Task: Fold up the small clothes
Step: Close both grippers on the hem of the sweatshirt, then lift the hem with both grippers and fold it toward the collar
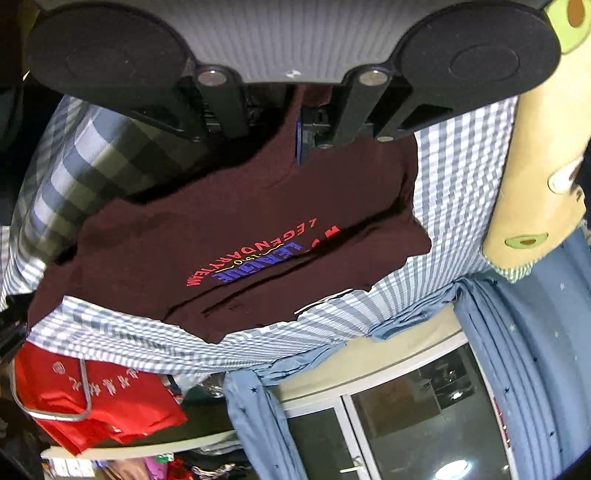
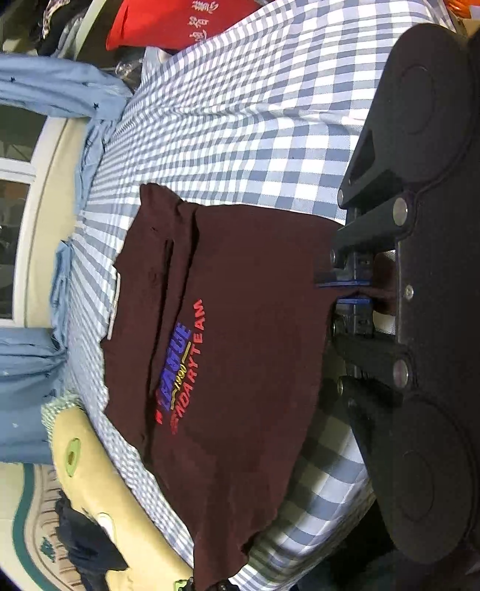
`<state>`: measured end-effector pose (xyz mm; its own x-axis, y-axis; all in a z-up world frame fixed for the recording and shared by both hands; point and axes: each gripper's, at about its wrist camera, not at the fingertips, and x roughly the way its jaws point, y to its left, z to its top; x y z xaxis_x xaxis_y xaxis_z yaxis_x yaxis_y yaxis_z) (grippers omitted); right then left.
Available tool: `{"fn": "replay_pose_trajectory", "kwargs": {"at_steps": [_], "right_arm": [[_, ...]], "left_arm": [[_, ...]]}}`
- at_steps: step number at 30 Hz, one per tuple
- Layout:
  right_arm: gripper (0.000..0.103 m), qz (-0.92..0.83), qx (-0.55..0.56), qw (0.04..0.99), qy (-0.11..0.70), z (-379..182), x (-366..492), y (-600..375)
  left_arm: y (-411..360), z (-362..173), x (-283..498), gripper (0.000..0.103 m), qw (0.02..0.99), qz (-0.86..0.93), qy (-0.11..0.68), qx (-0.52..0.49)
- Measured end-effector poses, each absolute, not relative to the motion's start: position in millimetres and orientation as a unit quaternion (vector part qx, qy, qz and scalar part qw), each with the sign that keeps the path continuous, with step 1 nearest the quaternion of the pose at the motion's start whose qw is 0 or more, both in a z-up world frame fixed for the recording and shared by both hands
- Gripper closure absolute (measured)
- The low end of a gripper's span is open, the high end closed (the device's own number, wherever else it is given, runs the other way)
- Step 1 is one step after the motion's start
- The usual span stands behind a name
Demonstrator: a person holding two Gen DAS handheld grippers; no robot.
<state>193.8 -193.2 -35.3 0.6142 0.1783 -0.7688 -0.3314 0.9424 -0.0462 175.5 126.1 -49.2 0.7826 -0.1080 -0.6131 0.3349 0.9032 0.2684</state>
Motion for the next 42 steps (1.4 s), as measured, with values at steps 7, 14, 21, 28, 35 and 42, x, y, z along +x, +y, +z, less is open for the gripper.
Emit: {"fn": "replay_pose_trajectory", "kwargs": {"at_steps": [7, 14, 21, 28, 35, 42], "right_arm": [[0.099, 0.138, -0.102, 0.89, 0.422, -31.2, 194.1, -187.7], [0.099, 0.135, -0.102, 0.889, 0.426, -28.2, 196.8, -186.4], [0.099, 0.136, -0.098, 0.891, 0.422, -16.4, 203.5, -187.5], [0.099, 0.142, -0.125, 0.892, 0.411, 11.9, 228.0, -183.3], [0.1, 0.136, -0.175, 0.897, 0.384, 45.3, 274.1, -174.1], [0.1, 0.131, -0.208, 0.9, 0.361, 69.1, 352.6, -160.4]], "left_arm": [[128.6, -48.4, 177.1, 0.098, 0.928, -0.118, 0.308, 0.171], [127.0, -44.8, 178.7, 0.098, 0.931, -0.115, 0.306, 0.166], [129.6, -32.5, 188.1, 0.098, 0.932, -0.116, 0.301, 0.164], [127.7, -6.6, 215.4, 0.098, 0.934, -0.113, 0.28, 0.189], [136.9, 19.4, 271.1, 0.097, 0.94, -0.104, 0.269, 0.184], [148.1, 27.0, 344.4, 0.097, 0.941, -0.089, 0.269, 0.186]]}}
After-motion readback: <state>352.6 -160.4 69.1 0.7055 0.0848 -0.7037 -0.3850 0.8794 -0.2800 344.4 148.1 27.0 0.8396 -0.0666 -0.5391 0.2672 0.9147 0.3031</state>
